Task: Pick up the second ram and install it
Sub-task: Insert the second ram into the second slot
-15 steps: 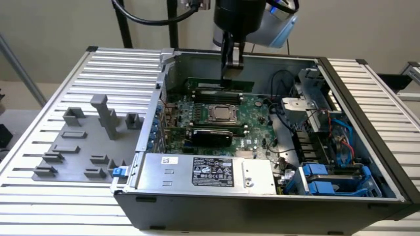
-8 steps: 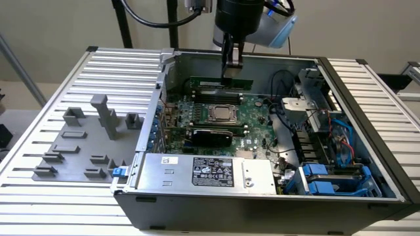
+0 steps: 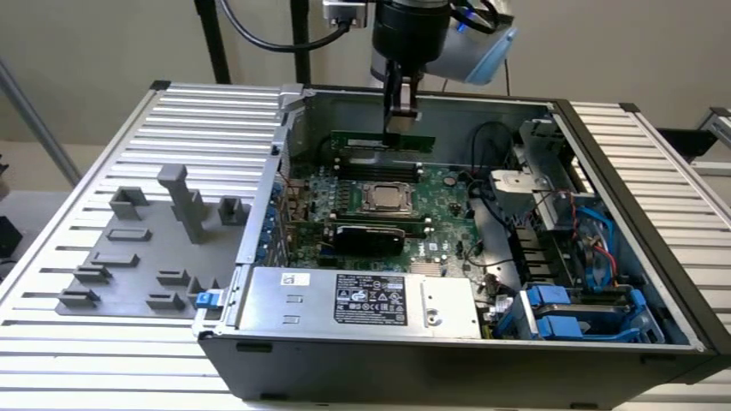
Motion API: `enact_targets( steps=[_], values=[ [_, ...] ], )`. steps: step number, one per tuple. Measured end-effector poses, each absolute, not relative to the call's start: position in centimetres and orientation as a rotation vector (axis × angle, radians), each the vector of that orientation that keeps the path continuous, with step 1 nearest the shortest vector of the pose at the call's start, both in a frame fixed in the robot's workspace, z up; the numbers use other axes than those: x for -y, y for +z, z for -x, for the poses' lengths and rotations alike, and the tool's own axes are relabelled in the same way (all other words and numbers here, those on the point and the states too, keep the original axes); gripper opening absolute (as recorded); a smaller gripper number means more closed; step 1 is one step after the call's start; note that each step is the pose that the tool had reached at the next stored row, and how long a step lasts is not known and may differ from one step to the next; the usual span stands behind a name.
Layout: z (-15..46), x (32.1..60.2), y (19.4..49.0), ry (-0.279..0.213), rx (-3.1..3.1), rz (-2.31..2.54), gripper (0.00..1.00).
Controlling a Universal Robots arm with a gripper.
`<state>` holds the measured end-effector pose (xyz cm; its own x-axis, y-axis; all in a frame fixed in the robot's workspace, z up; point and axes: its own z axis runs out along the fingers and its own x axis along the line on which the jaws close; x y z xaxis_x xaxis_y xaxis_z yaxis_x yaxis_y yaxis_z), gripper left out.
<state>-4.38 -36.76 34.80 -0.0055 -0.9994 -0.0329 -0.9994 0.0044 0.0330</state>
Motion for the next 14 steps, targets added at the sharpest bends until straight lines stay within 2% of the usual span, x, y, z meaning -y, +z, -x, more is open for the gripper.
enact_targets(
  steps=[14],
  values=[
    [4.4, 36.4, 32.3, 0.070, -2.275, 2.161, 0.00]
  ],
)
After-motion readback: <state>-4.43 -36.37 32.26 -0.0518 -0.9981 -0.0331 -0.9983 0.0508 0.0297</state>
